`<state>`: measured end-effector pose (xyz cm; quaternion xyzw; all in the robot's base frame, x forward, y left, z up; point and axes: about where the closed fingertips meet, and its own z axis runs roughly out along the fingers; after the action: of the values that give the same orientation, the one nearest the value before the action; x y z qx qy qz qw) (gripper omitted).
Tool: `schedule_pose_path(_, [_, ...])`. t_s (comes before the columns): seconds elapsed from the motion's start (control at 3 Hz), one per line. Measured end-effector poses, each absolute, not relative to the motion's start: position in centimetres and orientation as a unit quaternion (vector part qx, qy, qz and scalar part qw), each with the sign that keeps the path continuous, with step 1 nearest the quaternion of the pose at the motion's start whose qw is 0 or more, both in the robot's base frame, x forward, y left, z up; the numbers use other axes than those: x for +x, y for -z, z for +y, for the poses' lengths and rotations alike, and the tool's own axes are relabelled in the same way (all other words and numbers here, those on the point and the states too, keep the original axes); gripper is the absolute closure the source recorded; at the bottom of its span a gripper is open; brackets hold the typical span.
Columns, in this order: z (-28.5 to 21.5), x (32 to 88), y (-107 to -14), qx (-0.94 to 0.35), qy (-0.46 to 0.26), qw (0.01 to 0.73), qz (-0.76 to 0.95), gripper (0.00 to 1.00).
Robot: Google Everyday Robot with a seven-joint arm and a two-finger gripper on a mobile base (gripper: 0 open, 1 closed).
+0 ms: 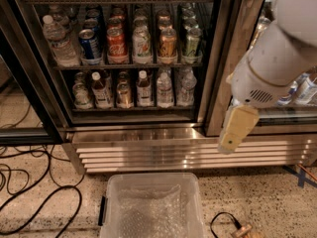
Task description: Pick blue plastic bottle from bottom shelf of fridge
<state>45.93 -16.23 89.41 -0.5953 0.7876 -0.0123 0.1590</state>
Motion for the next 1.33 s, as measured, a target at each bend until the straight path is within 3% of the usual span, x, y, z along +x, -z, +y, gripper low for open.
schedule_pose_path(0.33, [-13.4,46.7,-85.1,-0.609,-0.015,0.136,0.781,0.0])
schedule_pose_path(1.33, [-9.3,47.3,-78.5,-0.565,-0.059,0.154,0.809,0.0])
